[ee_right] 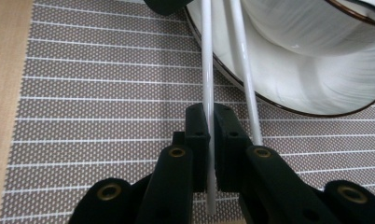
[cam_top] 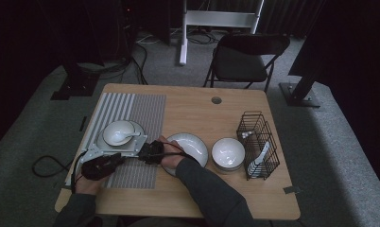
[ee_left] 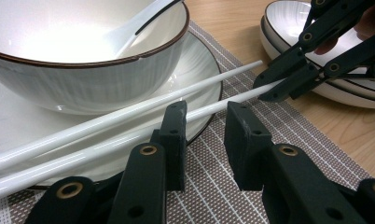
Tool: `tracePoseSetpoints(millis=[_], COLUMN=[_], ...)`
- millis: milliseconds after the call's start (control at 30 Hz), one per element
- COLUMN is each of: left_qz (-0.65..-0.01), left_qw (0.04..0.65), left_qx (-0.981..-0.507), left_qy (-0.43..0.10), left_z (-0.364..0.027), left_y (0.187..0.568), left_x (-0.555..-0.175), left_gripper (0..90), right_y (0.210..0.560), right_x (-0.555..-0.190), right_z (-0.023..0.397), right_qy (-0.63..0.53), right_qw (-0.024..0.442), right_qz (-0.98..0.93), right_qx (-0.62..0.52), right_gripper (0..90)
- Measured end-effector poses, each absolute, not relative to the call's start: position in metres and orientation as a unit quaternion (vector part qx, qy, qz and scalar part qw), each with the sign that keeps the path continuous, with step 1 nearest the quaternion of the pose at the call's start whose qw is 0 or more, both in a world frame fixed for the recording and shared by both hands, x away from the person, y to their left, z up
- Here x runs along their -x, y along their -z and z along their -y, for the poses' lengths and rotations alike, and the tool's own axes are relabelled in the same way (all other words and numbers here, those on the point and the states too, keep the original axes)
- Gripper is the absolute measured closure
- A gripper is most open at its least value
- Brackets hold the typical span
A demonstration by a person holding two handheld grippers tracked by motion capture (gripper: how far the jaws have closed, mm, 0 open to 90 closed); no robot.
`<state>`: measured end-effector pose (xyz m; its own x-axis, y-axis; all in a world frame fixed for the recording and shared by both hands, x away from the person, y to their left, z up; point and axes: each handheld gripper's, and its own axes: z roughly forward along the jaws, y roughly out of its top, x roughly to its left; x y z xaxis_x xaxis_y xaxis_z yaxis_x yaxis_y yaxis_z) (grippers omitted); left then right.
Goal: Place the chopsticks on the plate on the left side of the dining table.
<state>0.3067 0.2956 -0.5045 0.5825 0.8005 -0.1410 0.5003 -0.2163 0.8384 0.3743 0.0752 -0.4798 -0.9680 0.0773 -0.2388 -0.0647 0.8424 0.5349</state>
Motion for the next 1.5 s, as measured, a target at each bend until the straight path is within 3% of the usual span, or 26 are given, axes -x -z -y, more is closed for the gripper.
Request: tracePoseSetpoints(millis=[800, 1500], left_qz=[-0.439, -0.444], left_qw=[0.456, 0.456], left_qx=[-0.757, -0.754], left_qy=[-0.163, -0.166], left_z=[-0.297, -0.298], left_y=[0.508, 0.506], left_x=[-0.311, -0.314], left_gripper=[69.5, 68.5], right_y=[0.473, 0.478], right_x=[-0.375, -0.383], right_z=[-0.062, -0.062], right_qy=[-0.311, -0.311], right_qw=[0.161, 0.150], right_qz=[-0.936, -0.936], right_qx=[-0.043, -0.072], right_gripper=[65.9, 70.8])
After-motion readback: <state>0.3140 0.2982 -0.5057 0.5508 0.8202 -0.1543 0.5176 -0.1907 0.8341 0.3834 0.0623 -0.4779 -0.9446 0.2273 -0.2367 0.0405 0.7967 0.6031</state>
